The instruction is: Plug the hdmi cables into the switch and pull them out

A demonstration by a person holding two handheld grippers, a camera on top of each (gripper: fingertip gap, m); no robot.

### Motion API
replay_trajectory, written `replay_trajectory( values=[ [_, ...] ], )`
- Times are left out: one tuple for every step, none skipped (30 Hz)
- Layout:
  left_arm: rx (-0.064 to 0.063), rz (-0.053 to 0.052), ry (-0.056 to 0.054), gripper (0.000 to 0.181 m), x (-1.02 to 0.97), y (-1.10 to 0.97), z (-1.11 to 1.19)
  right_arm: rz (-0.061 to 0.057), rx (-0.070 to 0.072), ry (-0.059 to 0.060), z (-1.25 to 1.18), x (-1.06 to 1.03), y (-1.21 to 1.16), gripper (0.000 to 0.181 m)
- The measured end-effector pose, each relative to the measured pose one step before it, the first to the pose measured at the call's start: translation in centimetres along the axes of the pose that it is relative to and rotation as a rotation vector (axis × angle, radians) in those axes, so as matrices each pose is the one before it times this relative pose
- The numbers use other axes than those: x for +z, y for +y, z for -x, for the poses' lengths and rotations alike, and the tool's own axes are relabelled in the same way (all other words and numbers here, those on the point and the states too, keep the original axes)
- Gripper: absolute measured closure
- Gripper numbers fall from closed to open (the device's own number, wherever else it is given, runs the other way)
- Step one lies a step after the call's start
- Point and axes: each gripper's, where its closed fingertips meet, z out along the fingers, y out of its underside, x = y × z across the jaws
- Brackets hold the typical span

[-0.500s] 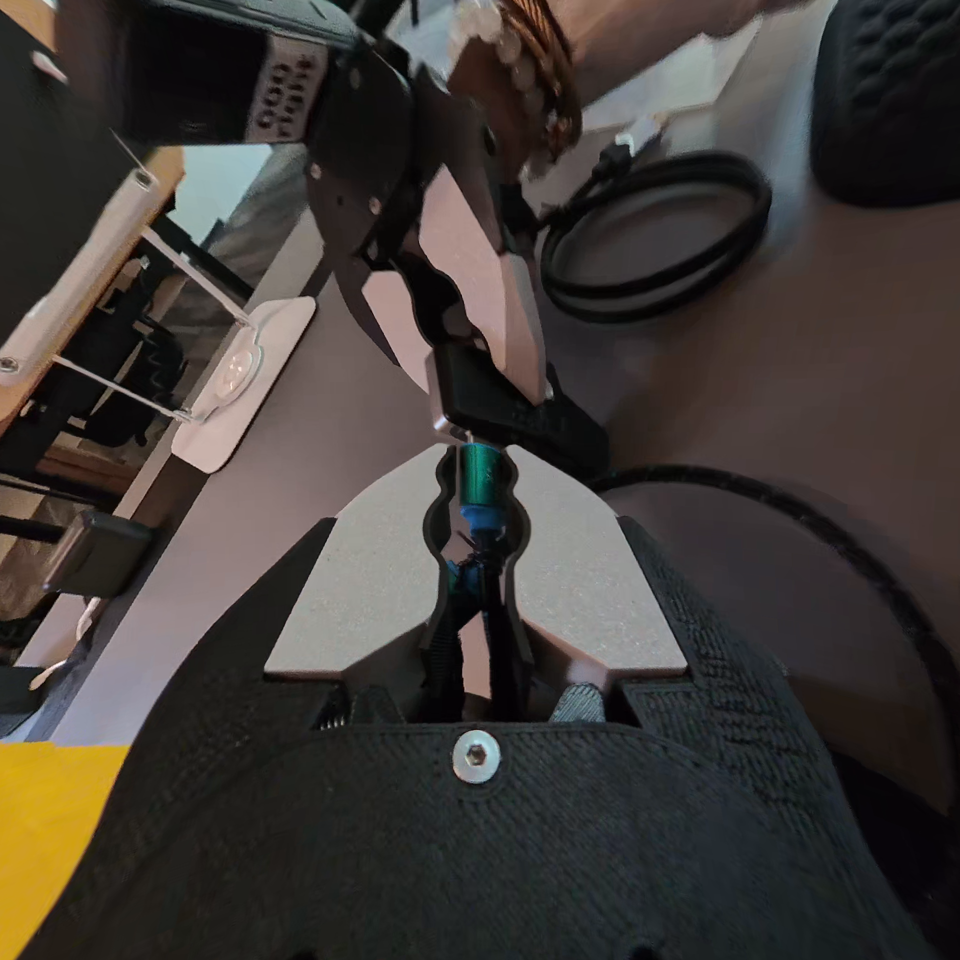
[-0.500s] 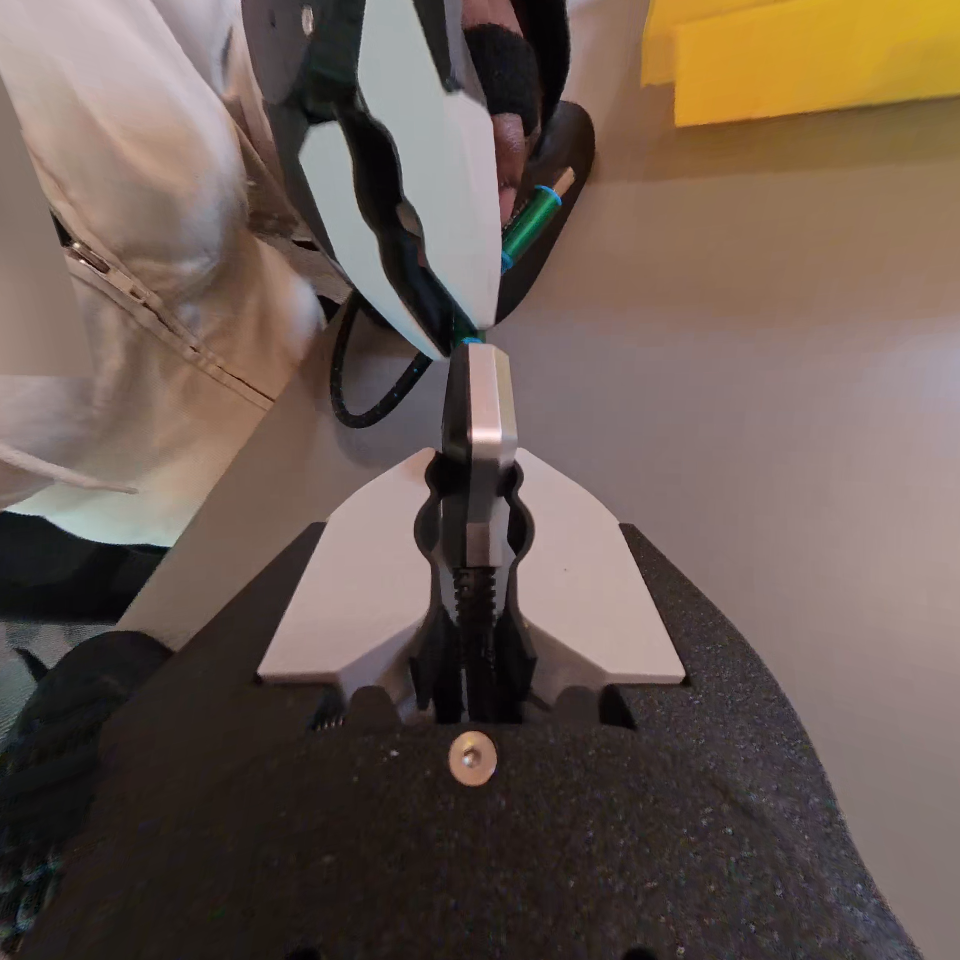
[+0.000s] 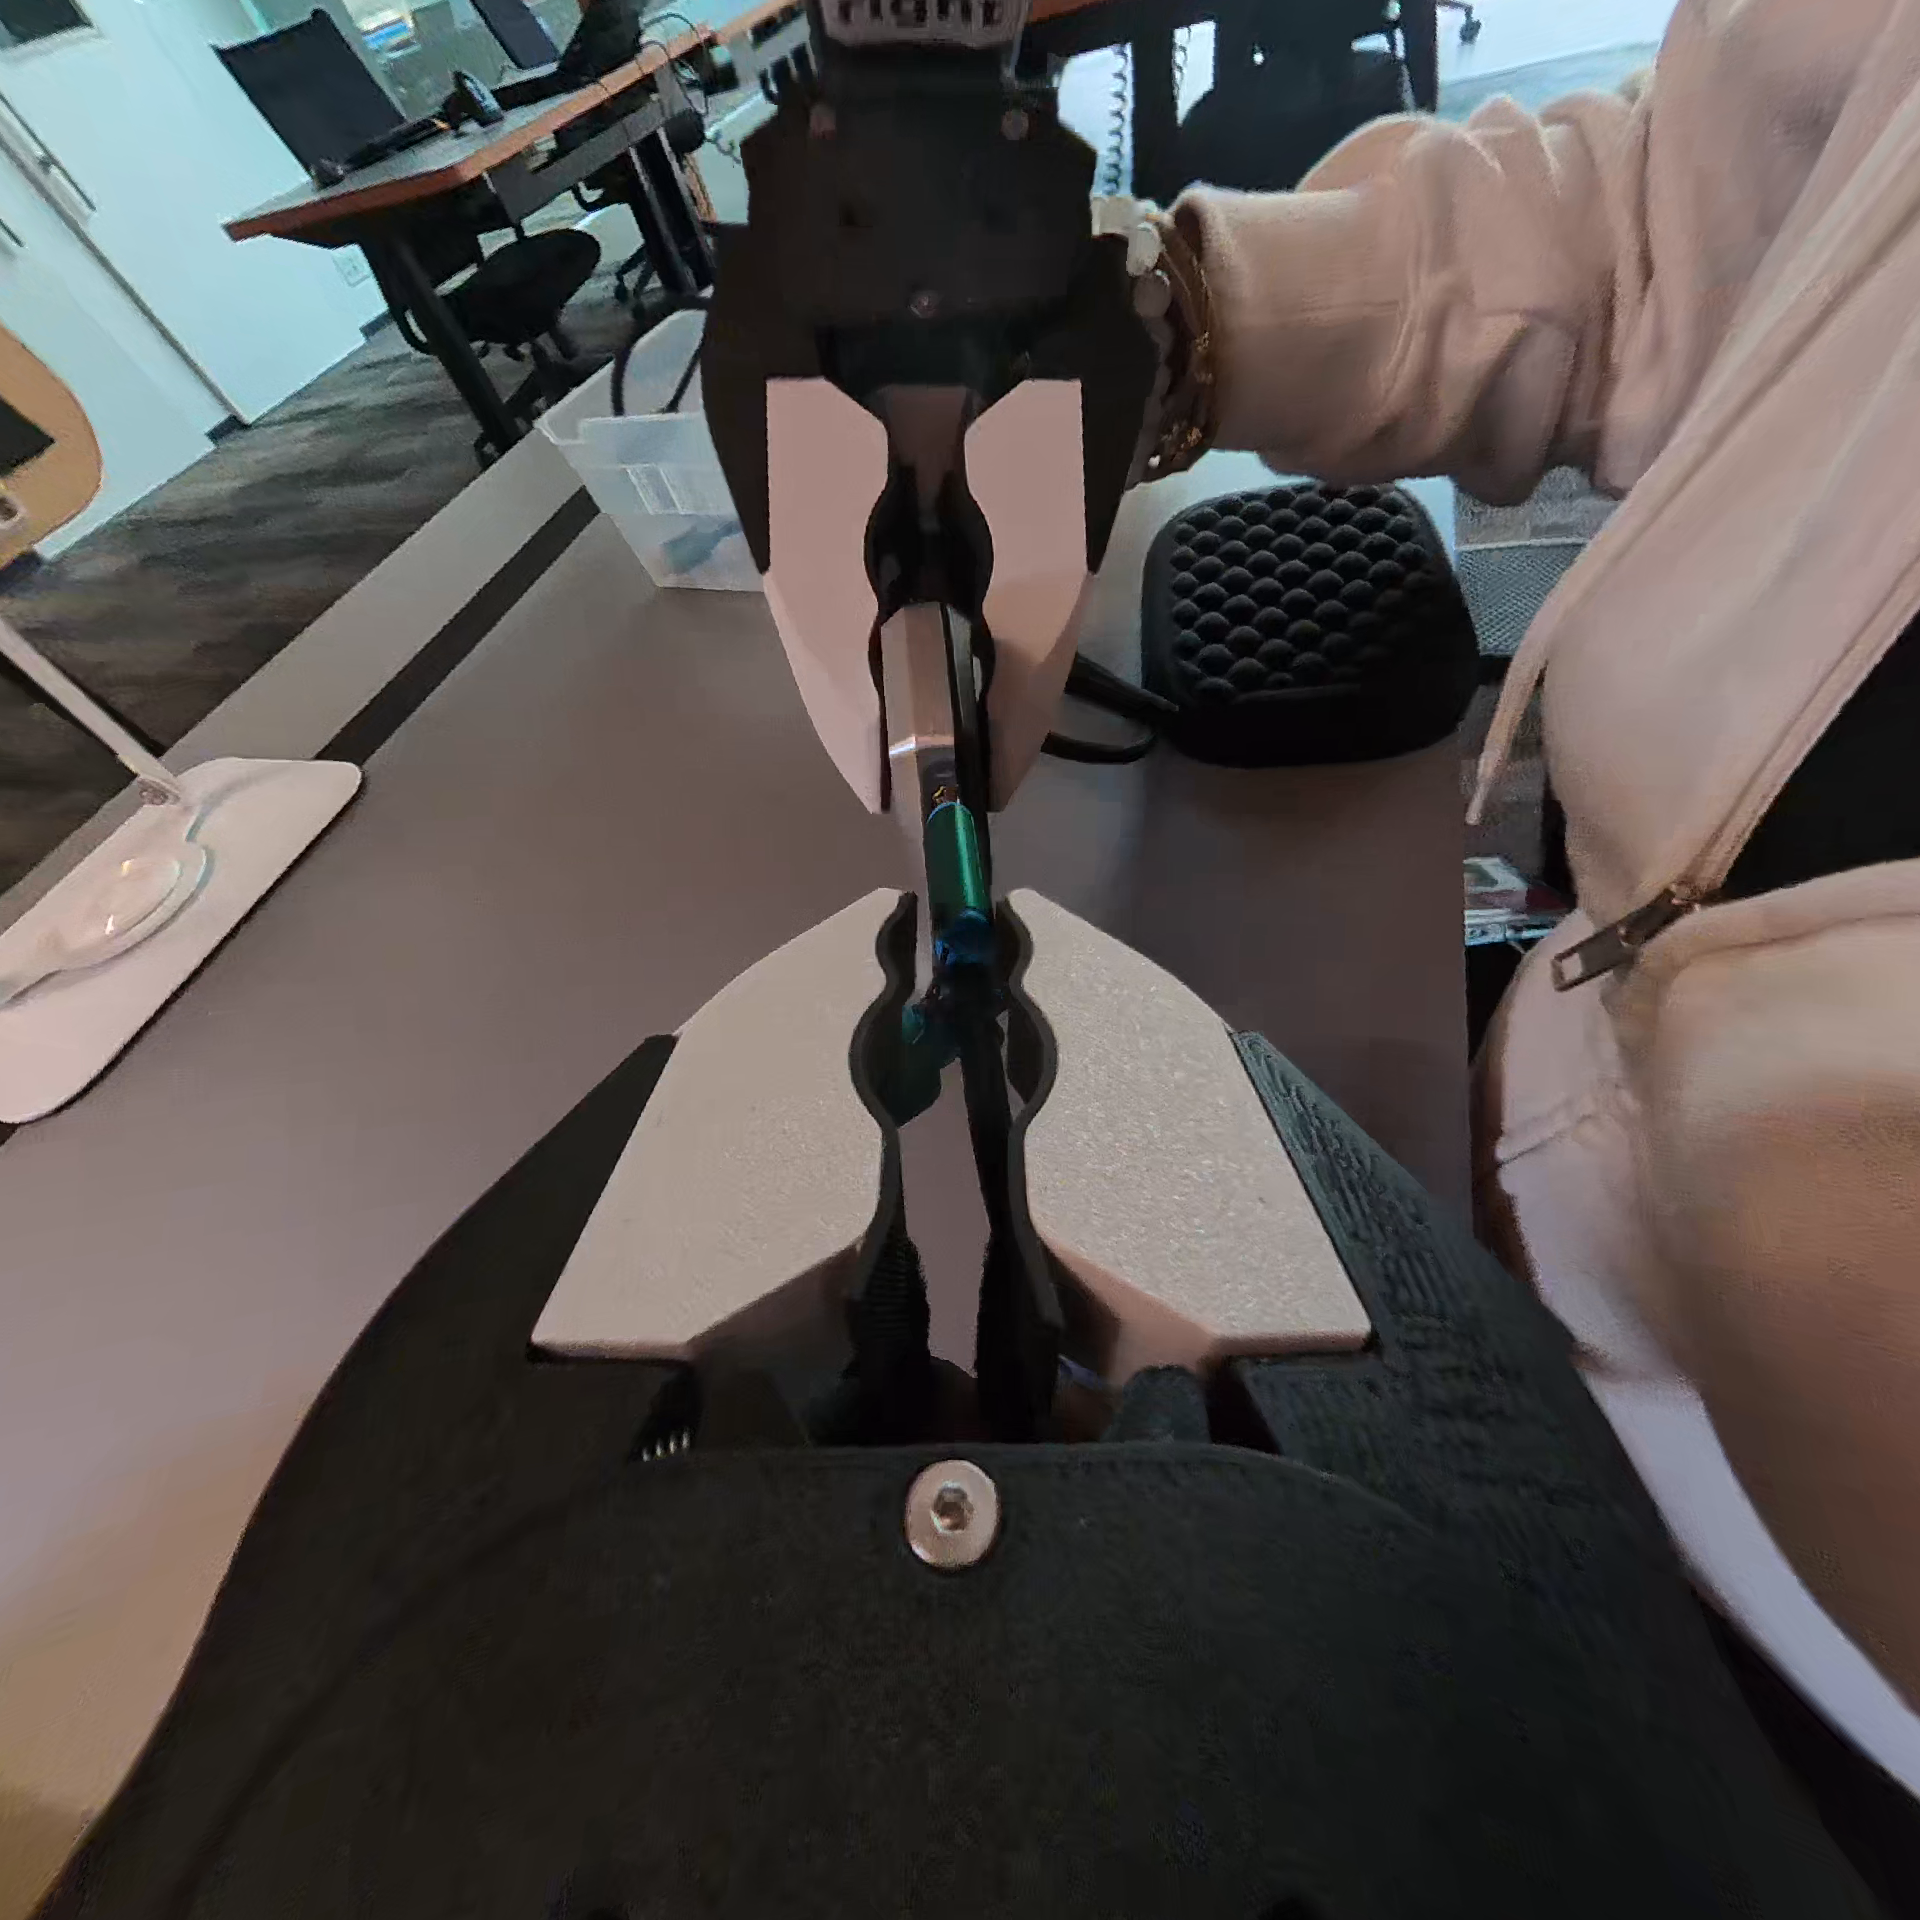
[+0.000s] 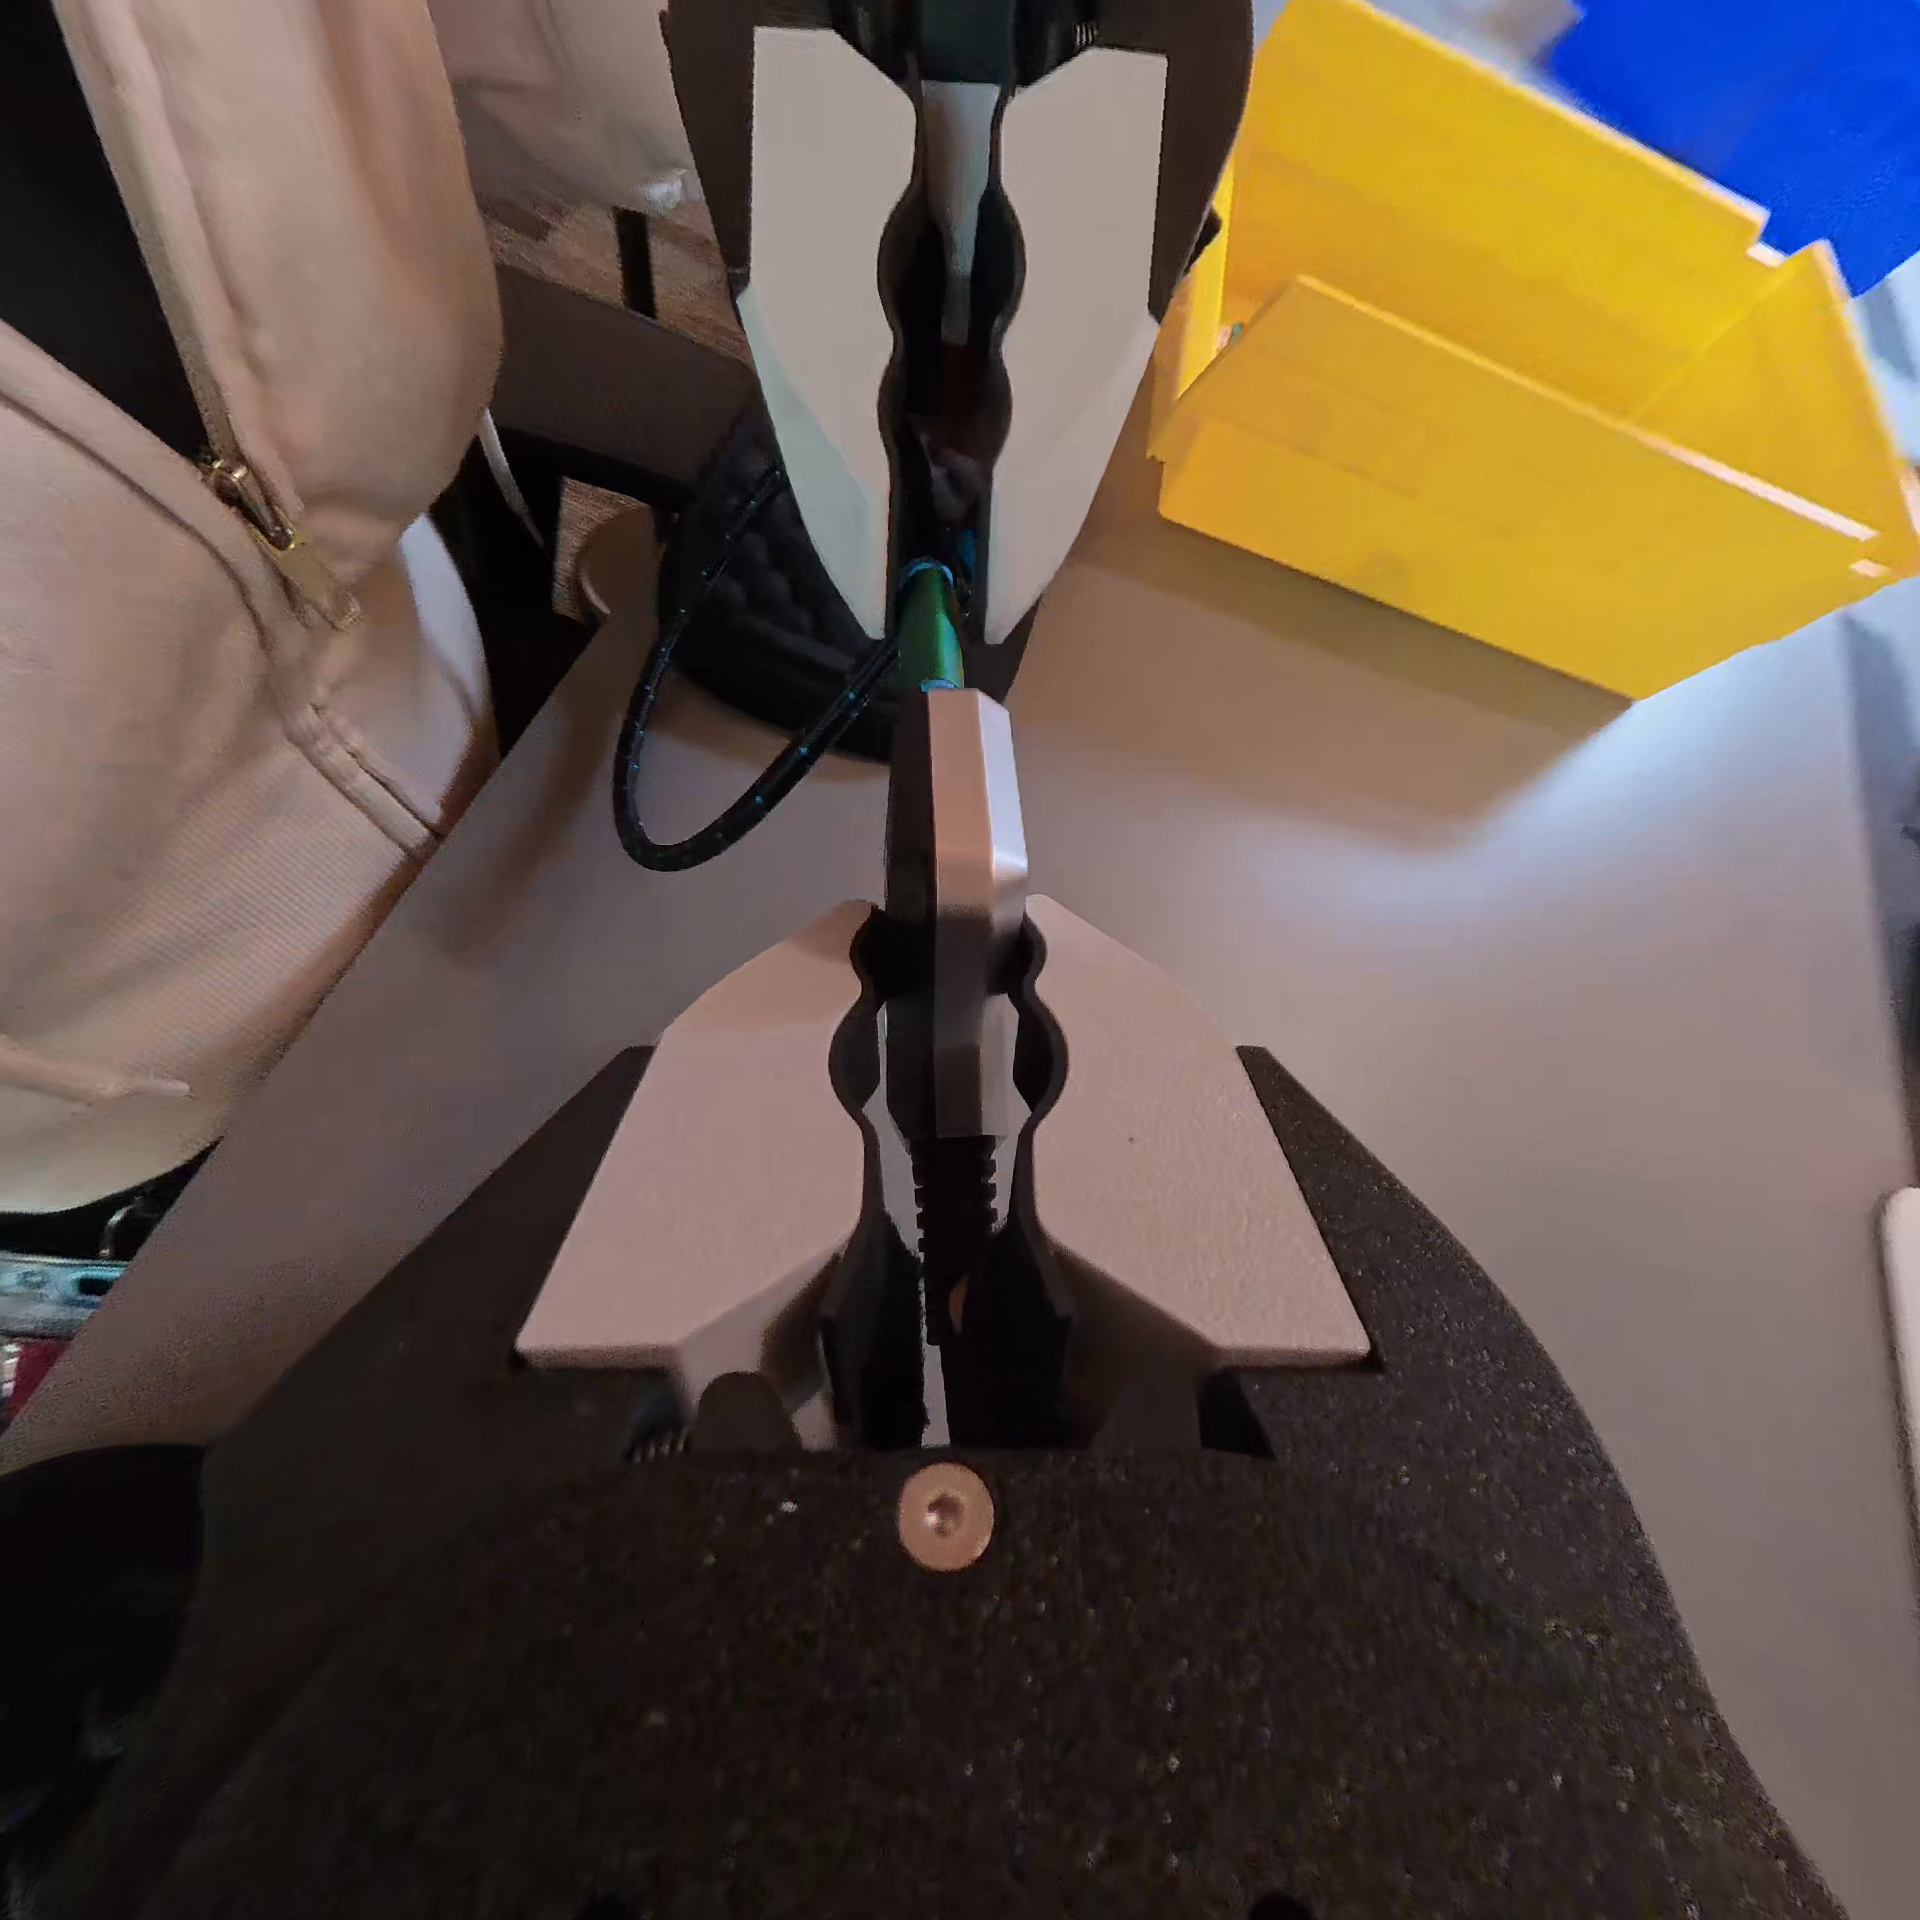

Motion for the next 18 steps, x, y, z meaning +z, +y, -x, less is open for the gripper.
replay_trajectory(
  values=[
    [0.0291, 0.0098, -0.0107, 0.166, -0.029, -0.01, -0.009, 0.0055, -0.0223, 0.0288, 0.084, -0.155, -0.212, 0.159],
    [0.028, 0.0052, -0.0171, 0.161, -0.112, -0.104, 0.061, 0.0057, -0.0243, 0.0309, 0.029, -0.15, -0.139, 0.159],
    [0.0203, -0.0059, -0.0195, 0.151, -0.236, -0.282, 0.127, 0.0018, -0.0262, 0.0298, -0.003, -0.203, -0.109, 0.159],
    [0.0037, -0.0142, -0.0192, 0.143, -0.35, -0.426, 0.207, -0.01, -0.0167, 0.031, -0.08, -0.307, -0.209, 0.16],
    [-0.0133, -0.0129, -0.0157, 0.137, -0.383, -0.427, 0.231, -0.0086, -0.009, 0.0324, -0.172, -0.322, -0.158, 0.159],
    [-0.0178, -0.0018, -0.0152, 0.13, -0.259, -0.271, 0.23, 0.0013, -0.0125, 0.0353, -0.216, -0.27, -0.065, 0.16],
    [-0.0037, 0.016, -0.0163, 0.12, -0.05, 0.004, 0.152, 0.0128, -0.0166, 0.0234, -0.079, -0.157, 0.011, 0.159],
    [0.0218, 0.0261, -0.0169, 0.111, 0.11, 0.203, 0.07, 0.0155, -0.0172, 0.0117, 0.031, -0.067, -0.056, 0.159],
    [0.0431, 0.0165, -0.0208, 0.11, 0.149, 0.134, 0.065, 0.0088, -0.0154, 0.0088, 0.049, -0.021, -0.202, 0.159],
    [0.0461, -0.0023, -0.0237, 0.11, 0.15, -0.11, 0.097, 0.0023, -0.0112, 0.0056, 0.059, -0.007, -0.243, 0.159],
    [0.036, -0.0084, -0.0158, 0.111, 0.114, -0.228, 0.034, 0.0048, -0.0099, 0.0016, 0.08, 0.028, -0.181, 0.159],
    [0.0265, -0.0028, 0.0038, 0.115, 0.097, -0.204, -0.143, 0.0103, -0.0165, 0.0075, 0.034, 0.02, -0.097, 0.16],
    [0.0206, 0.006, 0.0219, 0.121, 0.094, -0.091, -0.327, 0.0088, -0.0187, 0.0152, -0.051, -0.002, -0.13, 0.159],
    [0.0183, 0.0145, 0.0135, 0.121, 0.039, 0.048, -0.129, 0.0127, -0.0183, 0.0092, 0.026, -0.022, -0.08, 0.159],
    [0.0191, 0.0194, -0.0085, 0.119, -0.098, 0.157, 0.277, 0.0182, -0.0132, 0.0151, -0.089, -0.067, 0.048, 0.159],
    [0.0161, 0.0169, -0.0298, 0.108, -0.28, 0.129, 0.672, 0.0154, -0.0125, 0.0165, -0.122, -0.12, 0.079, 0.159],
    [0.0095, 0.0045, -0.04, 0.092, -0.541, -0.037, 0.949, 0.0095, -0.0062, 0.016, -0.141, -0.151, 0.098, 0.159],
    [-0.0074, -0.021, -0.0329, 0.089, -0.768, -0.371, 0.941, 0.0048, 0.0007, 0.0154, -0.155, -0.173, 0.138, 0.159]
  ],
)
